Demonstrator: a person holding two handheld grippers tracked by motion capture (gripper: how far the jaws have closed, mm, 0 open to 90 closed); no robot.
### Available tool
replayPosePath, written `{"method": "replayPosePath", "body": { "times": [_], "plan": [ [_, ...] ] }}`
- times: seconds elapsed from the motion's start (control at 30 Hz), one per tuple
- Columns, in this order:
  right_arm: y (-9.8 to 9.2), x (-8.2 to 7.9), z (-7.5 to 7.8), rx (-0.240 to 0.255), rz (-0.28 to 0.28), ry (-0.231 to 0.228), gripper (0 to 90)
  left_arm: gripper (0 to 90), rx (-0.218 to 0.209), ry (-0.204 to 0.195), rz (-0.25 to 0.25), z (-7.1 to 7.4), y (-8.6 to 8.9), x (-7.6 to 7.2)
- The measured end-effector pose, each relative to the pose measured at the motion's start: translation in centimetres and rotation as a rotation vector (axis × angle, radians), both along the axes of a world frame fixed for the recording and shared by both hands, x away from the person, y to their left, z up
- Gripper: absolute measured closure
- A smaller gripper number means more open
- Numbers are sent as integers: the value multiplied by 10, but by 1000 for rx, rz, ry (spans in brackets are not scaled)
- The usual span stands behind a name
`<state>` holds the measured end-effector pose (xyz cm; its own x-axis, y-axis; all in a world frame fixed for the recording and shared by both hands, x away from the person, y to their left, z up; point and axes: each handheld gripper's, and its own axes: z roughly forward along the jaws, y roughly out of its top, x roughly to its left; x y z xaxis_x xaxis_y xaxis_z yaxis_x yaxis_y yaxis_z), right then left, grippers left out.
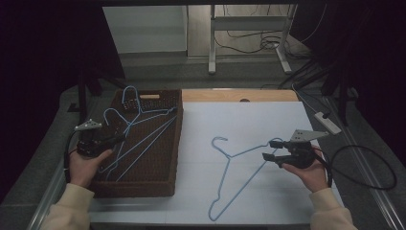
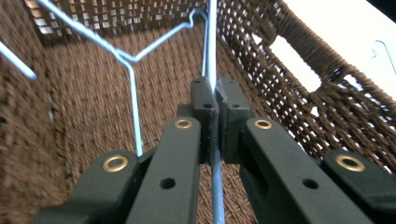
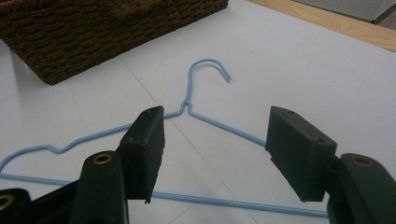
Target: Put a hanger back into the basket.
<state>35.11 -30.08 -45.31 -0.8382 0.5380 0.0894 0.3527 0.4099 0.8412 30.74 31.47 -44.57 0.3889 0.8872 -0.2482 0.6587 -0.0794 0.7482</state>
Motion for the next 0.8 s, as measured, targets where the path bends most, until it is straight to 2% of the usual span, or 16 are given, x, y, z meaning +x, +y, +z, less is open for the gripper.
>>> {"method": "replayPosePath", "body": {
  "times": [0.07, 0.13, 0.23, 0.37, 0.43, 0.47, 0.5, 0.53, 0.57, 0.63, 0.73, 0.8],
  "plan": [
    [0, 0, 0, 0, 0, 1, 381, 870, 8, 6, 11, 0, 0, 1],
    [0, 0, -1, 2, 0, 1, 380, 869, 29, 41, 24, -1, 0, 3],
    [0, 1, -1, 0, 0, 0, 380, 866, 95, 93, 42, -5, -2, 6],
    [1, 0, -1, 1, 4, 1, 380, 859, 154, 157, 43, -9, -5, 9],
    [2, 0, -1, -2, 4, 3, 379, 840, 191, 165, 43, -11, -6, 10],
    [2, 0, -1, -1, 4, 3, 379, 749, 220, 138, 38, -11, -8, 10],
    [2, 0, -1, -1, 4, 3, 379, 664, 220, 138, 38, -11, -8, 10],
    [2, 0, -1, -1, 5, 3, 379, 664, 243, 123, 34, -10, -10, 9],
    [2, 0, -1, -2, 4, 3, 378, 618, 263, 103, 28, -8, -12, 7],
    [1, 0, -1, -1, 4, 3, 377, 523, 271, 64, 19, -3, -16, 5],
    [1, 0, -2, -1, 1, 2, 374, 398, 223, -15, -19, 7, -21, -3],
    [1, -1, -2, -2, 0, 5, 372, 373, 202, -52, -38, 13, -24, -8]
  ]
}}
